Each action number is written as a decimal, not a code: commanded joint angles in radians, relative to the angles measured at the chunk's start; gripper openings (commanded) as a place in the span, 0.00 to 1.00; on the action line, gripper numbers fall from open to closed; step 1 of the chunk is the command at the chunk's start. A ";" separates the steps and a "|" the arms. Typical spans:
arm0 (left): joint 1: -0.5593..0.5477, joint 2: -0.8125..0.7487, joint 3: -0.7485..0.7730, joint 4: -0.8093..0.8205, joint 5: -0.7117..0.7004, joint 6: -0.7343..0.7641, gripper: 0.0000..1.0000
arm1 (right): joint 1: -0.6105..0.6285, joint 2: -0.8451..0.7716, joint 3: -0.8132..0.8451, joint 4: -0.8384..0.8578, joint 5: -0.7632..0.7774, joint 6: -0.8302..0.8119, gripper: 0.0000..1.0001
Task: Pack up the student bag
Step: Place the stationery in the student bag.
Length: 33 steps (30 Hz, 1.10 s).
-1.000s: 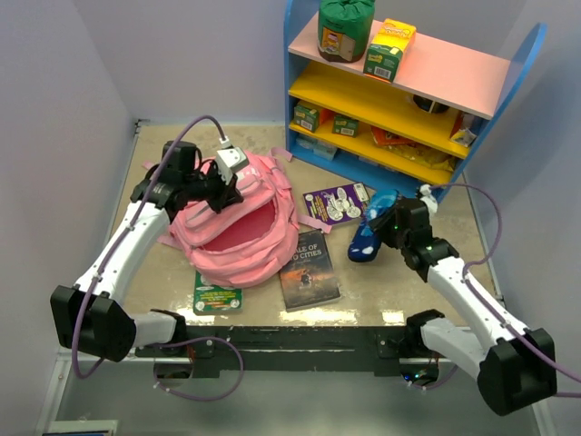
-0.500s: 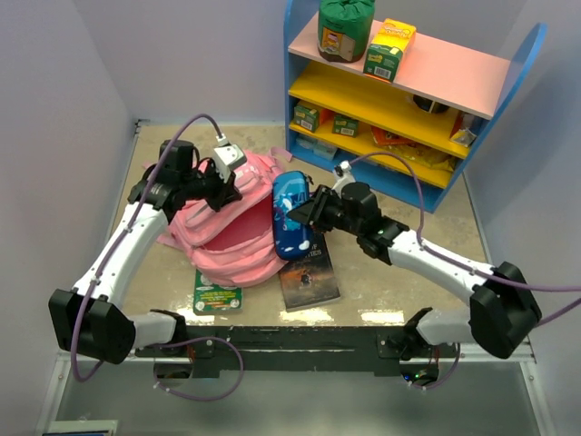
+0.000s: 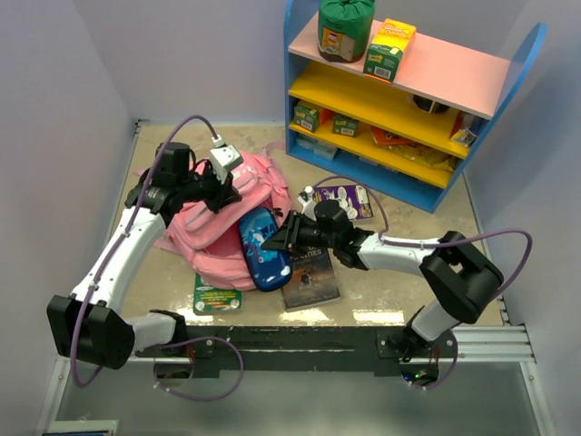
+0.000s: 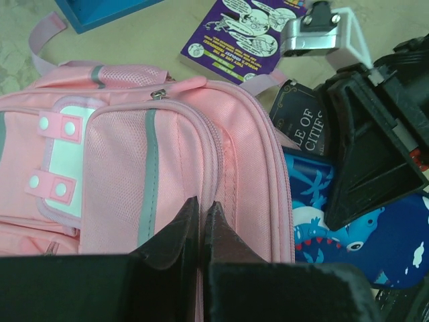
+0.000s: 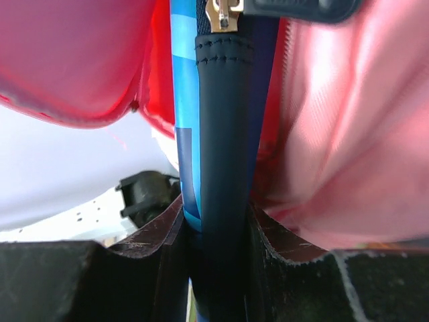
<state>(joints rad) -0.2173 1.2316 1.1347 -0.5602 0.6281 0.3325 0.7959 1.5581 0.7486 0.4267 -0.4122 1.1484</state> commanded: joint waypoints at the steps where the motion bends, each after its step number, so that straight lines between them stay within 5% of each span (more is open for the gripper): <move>1: -0.011 -0.058 0.037 0.135 0.159 -0.013 0.00 | 0.005 0.049 0.062 0.153 -0.103 0.043 0.25; 12: -0.010 -0.078 0.062 0.072 0.205 -0.019 0.00 | 0.005 0.295 0.373 0.196 0.248 0.053 0.28; 20: -0.010 -0.098 0.056 0.036 0.217 0.010 0.00 | 0.034 0.393 0.389 0.492 0.463 0.140 0.58; 24: -0.010 -0.093 0.045 0.034 0.202 0.028 0.00 | 0.052 0.366 0.498 0.248 0.441 0.039 0.85; 28: -0.008 -0.096 0.020 0.043 0.170 0.051 0.00 | 0.084 0.292 0.549 -0.106 0.519 -0.148 0.88; 33: -0.007 -0.100 -0.004 0.060 0.139 0.066 0.00 | 0.104 0.107 0.389 -0.229 0.631 -0.259 0.80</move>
<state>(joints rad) -0.2111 1.1667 1.1305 -0.5625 0.6815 0.3611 0.8742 1.8660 1.2045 0.2901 0.0940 1.0416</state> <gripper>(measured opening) 0.056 0.840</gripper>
